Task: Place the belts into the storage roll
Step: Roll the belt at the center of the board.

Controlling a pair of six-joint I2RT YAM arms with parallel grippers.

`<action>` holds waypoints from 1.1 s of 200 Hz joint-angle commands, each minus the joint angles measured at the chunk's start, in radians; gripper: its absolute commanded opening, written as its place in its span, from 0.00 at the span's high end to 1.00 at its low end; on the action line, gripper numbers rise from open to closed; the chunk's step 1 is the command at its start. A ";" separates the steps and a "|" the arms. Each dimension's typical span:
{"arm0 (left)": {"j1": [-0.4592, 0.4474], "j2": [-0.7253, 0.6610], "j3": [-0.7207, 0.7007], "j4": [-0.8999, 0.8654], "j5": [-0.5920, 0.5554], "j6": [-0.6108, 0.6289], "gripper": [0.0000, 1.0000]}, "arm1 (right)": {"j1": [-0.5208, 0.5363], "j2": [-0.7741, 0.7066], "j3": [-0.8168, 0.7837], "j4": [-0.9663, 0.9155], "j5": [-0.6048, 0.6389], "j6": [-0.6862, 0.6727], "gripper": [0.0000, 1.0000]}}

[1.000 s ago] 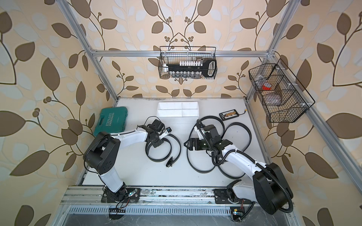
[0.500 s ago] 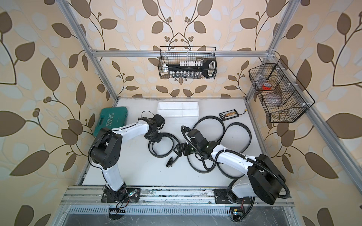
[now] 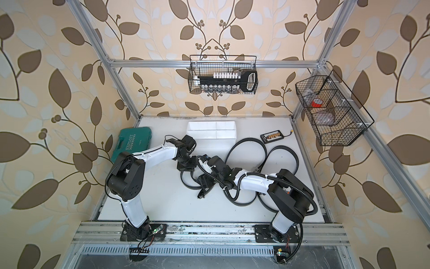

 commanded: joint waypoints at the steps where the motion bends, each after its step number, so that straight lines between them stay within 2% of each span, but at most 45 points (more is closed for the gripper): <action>1: 0.002 0.022 0.033 -0.018 0.057 -0.047 1.00 | 0.004 0.034 0.036 0.041 -0.024 -0.037 0.34; 27: 0.002 0.031 0.049 -0.025 0.056 -0.045 1.00 | 0.005 0.045 0.031 0.049 -0.036 -0.039 0.40; 58: 0.002 0.030 0.073 -0.045 0.045 -0.034 1.00 | 0.004 0.066 0.037 0.045 -0.058 -0.043 0.58; 92: 0.002 0.031 0.081 -0.053 0.044 -0.029 1.00 | 0.004 0.073 0.038 0.048 -0.069 -0.041 0.70; 119: 0.002 0.037 0.080 -0.060 0.044 -0.027 1.00 | 0.003 0.060 0.027 0.055 -0.062 -0.037 0.72; 136: 0.002 0.038 0.082 -0.068 0.039 -0.023 1.00 | 0.004 0.053 0.024 0.055 -0.062 -0.039 0.66; 168: 0.002 0.039 0.084 -0.086 0.009 -0.016 1.00 | 0.004 0.039 0.018 0.061 -0.072 -0.043 0.63; 220: 0.002 0.055 0.091 -0.097 -0.011 -0.006 1.00 | 0.004 0.030 0.011 0.060 -0.085 -0.046 0.66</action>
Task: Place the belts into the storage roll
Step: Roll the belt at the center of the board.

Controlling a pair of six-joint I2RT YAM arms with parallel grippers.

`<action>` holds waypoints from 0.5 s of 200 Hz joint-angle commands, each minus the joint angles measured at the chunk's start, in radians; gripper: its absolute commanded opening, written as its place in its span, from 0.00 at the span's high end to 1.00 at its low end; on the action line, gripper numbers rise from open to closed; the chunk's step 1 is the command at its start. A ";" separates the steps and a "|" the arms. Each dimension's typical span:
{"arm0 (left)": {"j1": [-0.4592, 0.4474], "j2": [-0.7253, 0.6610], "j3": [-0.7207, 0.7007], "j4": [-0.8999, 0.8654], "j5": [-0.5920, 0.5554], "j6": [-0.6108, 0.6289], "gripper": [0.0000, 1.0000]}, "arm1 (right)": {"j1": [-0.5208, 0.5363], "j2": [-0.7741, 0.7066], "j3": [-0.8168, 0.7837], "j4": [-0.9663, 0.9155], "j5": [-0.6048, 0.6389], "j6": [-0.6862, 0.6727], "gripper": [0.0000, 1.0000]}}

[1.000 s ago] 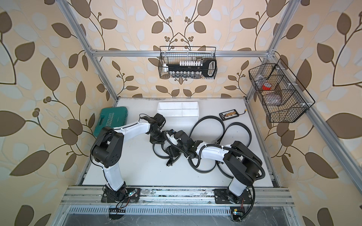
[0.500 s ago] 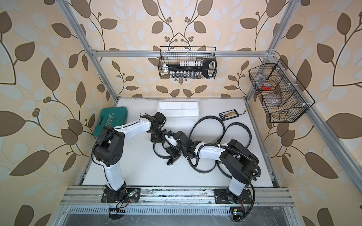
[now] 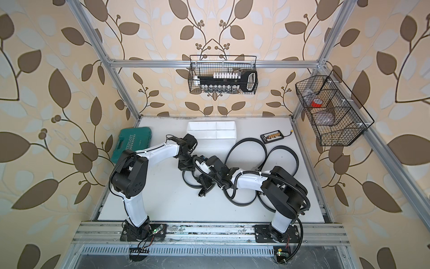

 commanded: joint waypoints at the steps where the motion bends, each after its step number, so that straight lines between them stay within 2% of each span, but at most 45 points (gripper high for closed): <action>1: 0.002 0.012 0.031 -0.034 -0.024 0.023 1.00 | 0.005 -0.026 0.000 0.013 -0.017 -0.010 0.66; 34: 0.002 0.017 0.027 -0.042 -0.043 0.034 1.00 | 0.004 -0.034 -0.006 0.011 -0.014 -0.013 0.66; 64: 0.002 0.014 0.027 -0.040 -0.043 0.034 1.00 | 0.004 -0.012 0.006 -0.002 -0.021 -0.014 0.71; 100: 0.002 0.015 0.039 -0.046 -0.042 0.039 1.00 | 0.006 -0.002 0.002 0.001 -0.039 -0.014 0.90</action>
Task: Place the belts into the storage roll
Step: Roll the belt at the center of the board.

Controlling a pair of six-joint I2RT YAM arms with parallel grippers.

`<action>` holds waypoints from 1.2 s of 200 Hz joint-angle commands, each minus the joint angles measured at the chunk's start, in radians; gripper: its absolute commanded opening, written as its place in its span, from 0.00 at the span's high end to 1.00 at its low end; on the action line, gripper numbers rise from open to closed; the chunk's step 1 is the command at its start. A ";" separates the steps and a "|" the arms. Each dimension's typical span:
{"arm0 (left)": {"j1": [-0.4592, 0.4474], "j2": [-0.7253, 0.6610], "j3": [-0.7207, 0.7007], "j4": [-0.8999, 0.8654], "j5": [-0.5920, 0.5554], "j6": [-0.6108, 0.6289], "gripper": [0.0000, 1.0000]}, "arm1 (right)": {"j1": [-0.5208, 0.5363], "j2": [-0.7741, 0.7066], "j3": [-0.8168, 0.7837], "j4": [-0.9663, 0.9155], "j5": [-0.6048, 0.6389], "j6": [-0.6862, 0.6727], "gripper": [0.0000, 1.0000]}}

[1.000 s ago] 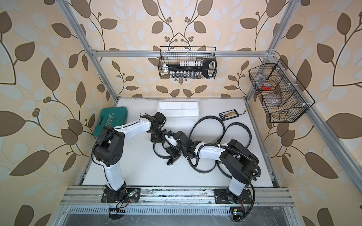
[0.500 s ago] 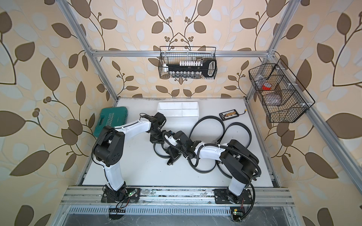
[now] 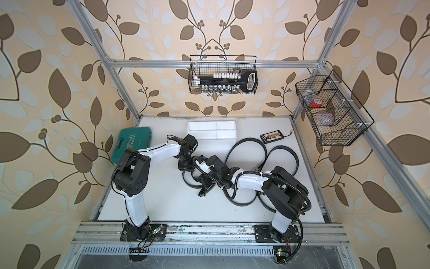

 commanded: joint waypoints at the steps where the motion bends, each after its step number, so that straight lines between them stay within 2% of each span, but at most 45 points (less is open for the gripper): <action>1: 0.002 -0.007 0.034 -0.032 -0.015 0.015 1.00 | 0.006 0.008 0.002 0.000 -0.020 -0.007 0.91; 19: 0.002 -0.013 0.036 -0.034 -0.020 0.023 1.00 | 0.005 0.008 -0.001 0.001 -0.026 -0.006 0.99; 26: 0.002 -0.023 0.033 -0.026 -0.017 0.028 1.00 | 0.005 0.008 -0.001 0.001 -0.026 -0.006 1.00; 44: 0.002 -0.067 0.018 -0.011 -0.039 0.027 0.91 | 0.005 0.008 -0.004 0.000 -0.026 -0.007 1.00; 52: 0.002 -0.093 0.016 -0.004 -0.039 0.033 0.83 | 0.005 0.009 -0.006 0.003 -0.025 -0.007 1.00; 64: 0.003 -0.147 -0.004 0.021 -0.043 0.033 0.62 | 0.005 0.009 -0.010 0.006 -0.023 -0.010 1.00; 72: 0.003 -0.198 -0.031 0.052 -0.042 0.032 0.43 | 0.005 0.009 -0.011 0.007 -0.016 -0.013 1.00; 74: 0.003 -0.211 -0.038 0.063 -0.044 0.029 0.30 | 0.005 0.011 -0.010 0.007 -0.015 -0.014 1.00; 76: 0.003 -0.227 -0.047 0.070 -0.048 0.026 0.11 | 0.005 0.012 -0.011 0.008 -0.014 -0.016 1.00; 78: 0.002 -0.240 -0.054 0.077 -0.054 0.023 0.03 | 0.005 0.012 -0.010 0.008 -0.013 -0.016 1.00; 80: 0.003 -0.257 -0.064 0.083 -0.060 0.018 0.02 | 0.004 0.013 -0.011 0.008 -0.013 -0.019 1.00; 111: 0.004 -0.491 -0.197 0.112 -0.159 -0.022 0.01 | -0.005 0.045 0.009 0.001 0.009 -0.053 1.00; 146: -0.005 -0.752 -0.471 0.156 -0.088 -0.143 0.01 | -0.054 0.110 0.056 -0.007 -0.037 -0.089 1.00; 177: -0.124 -0.958 -0.695 0.293 -0.110 -0.236 0.01 | -0.086 0.163 0.113 -0.024 -0.079 -0.101 1.00; 194: -0.239 -0.983 -0.765 0.392 -0.142 -0.248 0.02 | -0.096 0.188 0.144 -0.043 -0.077 -0.095 1.00; 212: -0.363 -0.937 -0.796 0.488 -0.195 -0.233 0.04 | -0.104 0.213 0.176 -0.067 -0.074 -0.087 1.00; 240: -0.416 -0.839 -0.802 0.602 -0.215 -0.171 0.04 | -0.113 0.228 0.184 -0.070 -0.074 -0.061 1.00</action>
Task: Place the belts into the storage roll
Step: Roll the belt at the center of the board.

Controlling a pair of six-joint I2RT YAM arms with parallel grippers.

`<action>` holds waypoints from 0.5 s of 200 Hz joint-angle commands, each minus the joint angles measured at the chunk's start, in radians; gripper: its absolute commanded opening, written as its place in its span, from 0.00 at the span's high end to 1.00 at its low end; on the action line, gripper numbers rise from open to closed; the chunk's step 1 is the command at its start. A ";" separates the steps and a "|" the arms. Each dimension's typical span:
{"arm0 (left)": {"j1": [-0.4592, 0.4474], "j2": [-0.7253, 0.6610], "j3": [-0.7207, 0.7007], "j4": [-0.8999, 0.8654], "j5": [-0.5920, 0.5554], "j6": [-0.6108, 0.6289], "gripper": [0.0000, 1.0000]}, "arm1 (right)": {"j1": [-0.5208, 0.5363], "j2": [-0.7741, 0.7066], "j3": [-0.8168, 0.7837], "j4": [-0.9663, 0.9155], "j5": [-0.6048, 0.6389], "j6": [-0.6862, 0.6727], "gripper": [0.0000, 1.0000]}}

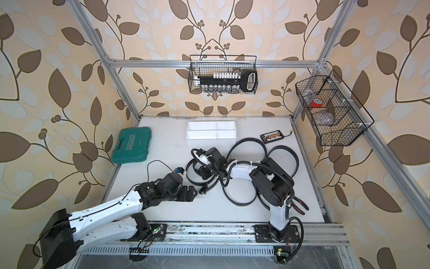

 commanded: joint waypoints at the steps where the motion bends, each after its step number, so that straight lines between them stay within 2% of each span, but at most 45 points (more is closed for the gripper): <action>1: -0.023 0.057 -0.002 0.183 -0.058 0.040 0.04 | -0.011 0.033 0.014 -0.050 -0.007 0.021 1.00; 34: -0.021 0.182 0.023 0.275 -0.045 0.124 0.03 | -0.030 0.038 -0.011 -0.028 -0.027 0.065 1.00; 100: -0.023 0.385 0.077 0.436 0.025 0.191 0.04 | -0.045 0.033 -0.027 -0.036 -0.032 0.072 1.00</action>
